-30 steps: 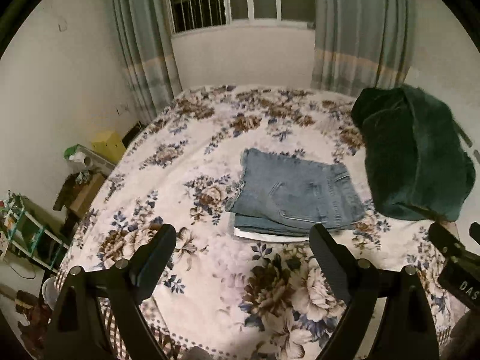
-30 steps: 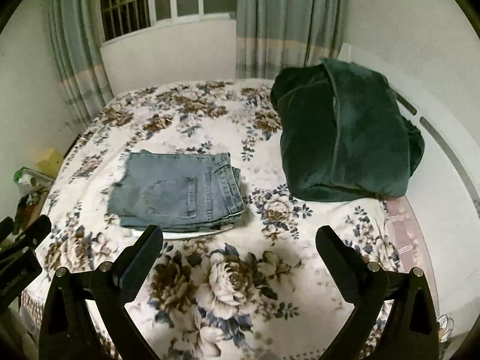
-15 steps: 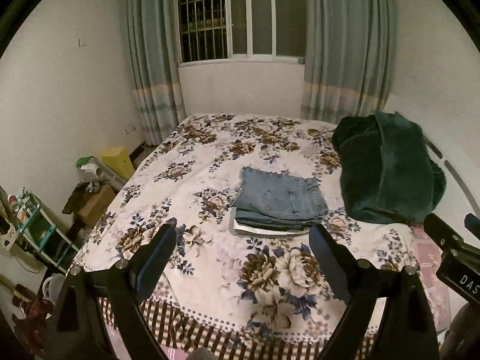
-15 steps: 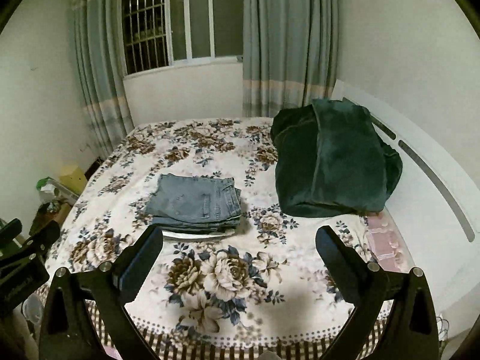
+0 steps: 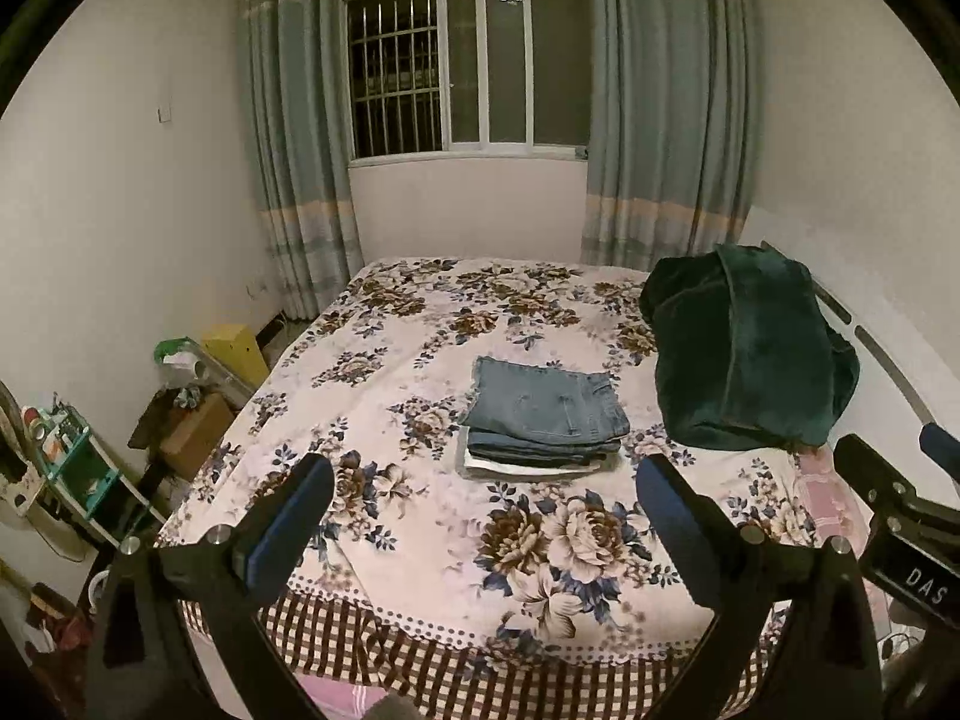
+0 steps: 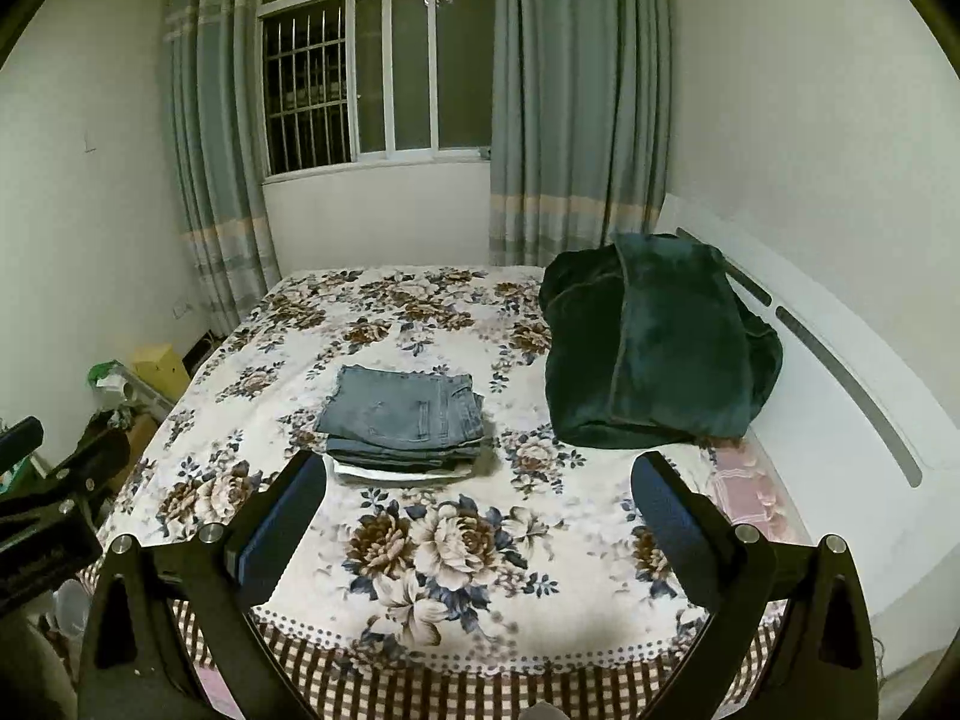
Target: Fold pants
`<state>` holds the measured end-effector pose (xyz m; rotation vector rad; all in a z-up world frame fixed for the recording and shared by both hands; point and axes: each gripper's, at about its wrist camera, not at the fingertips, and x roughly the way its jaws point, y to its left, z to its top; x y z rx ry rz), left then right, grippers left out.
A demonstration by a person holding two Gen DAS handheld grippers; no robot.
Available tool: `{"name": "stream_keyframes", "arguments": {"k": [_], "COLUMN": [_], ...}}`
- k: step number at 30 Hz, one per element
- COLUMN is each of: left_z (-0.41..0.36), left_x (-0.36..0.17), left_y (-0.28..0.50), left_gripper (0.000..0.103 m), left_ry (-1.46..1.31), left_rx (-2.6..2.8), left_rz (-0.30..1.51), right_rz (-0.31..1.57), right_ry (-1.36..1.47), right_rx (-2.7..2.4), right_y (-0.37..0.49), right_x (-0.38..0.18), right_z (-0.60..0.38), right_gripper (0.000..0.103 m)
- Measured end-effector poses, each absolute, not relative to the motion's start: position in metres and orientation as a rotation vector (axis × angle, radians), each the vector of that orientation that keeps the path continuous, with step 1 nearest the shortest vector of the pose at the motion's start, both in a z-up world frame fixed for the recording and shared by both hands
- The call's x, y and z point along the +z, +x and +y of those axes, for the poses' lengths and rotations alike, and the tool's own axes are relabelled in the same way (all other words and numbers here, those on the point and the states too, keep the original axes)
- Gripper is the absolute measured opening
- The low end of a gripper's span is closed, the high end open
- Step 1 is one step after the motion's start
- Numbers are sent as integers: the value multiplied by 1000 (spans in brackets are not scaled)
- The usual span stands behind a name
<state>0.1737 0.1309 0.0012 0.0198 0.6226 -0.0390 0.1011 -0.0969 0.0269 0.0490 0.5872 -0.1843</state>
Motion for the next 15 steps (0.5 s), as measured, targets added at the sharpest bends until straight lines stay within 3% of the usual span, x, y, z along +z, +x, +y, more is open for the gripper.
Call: {"name": "stream_keyframes", "arguments": {"k": [15], "left_z": [133], "left_x": [2], "left_y": [147], "left_gripper": [103], "left_ry": [44], "left_rx": [-30], "left_rz": [610], "right_rz": [578], "right_ry": [59], "right_rx": [-169], "right_y": [80], "right_x": [36], "right_z": [-83], "right_gripper": [103]}}
